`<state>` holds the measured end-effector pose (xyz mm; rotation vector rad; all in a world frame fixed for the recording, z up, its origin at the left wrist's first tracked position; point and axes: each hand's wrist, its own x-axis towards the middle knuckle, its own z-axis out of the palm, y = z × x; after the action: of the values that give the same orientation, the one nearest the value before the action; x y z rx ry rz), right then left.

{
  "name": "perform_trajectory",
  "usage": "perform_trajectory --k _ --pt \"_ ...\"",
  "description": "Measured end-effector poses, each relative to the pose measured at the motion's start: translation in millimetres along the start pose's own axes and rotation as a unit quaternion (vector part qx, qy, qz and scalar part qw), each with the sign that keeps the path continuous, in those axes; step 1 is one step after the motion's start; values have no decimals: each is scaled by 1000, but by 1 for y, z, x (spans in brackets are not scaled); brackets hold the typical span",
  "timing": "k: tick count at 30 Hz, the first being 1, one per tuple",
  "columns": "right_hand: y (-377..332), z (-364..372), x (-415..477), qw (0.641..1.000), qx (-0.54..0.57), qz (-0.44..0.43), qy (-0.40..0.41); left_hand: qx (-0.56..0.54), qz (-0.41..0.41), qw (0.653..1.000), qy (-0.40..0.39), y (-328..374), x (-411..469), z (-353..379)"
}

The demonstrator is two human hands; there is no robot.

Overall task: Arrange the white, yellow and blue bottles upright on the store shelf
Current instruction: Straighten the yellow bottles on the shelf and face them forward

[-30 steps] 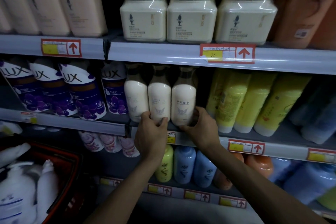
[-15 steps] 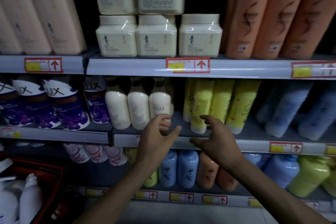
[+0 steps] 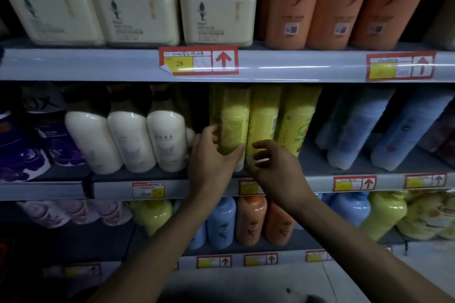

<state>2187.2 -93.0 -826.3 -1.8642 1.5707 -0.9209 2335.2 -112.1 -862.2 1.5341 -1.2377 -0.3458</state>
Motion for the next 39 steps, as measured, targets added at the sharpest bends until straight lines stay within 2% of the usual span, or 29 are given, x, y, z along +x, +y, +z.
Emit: perform_trajectory --k 6,10,12,15,19,22,27,30,33,39 --pt "-3 0 1 1000 13 12 -25 31 -1 999 12 -4 6 12" --pt "-4 1 0 997 49 47 -38 -10 -12 1000 -14 -5 3 6" --pt "-5 0 -1 986 126 93 -49 -28 3 999 -25 -7 -4 0" --pt "-16 -9 -6 941 268 187 -85 -74 35 996 -32 -10 -17 -9" --pt "-22 -20 -13 898 332 249 -147 -53 155 986 -20 -12 -30 -28" --pt "-21 -21 -17 865 379 278 -173 13 258 964 -64 -14 -37 -45" --pt "-21 -19 -21 867 353 272 -221 142 420 893 -69 -23 -43 -57" --pt "-13 -20 -31 843 391 296 -223 169 461 867 -80 -26 -44 -65" --pt "-7 -19 -40 823 413 298 -250 170 423 884 -101 -26 -46 -72" --pt "-6 -18 -51 850 362 310 -226 89 236 964 -82 -27 -43 -75"
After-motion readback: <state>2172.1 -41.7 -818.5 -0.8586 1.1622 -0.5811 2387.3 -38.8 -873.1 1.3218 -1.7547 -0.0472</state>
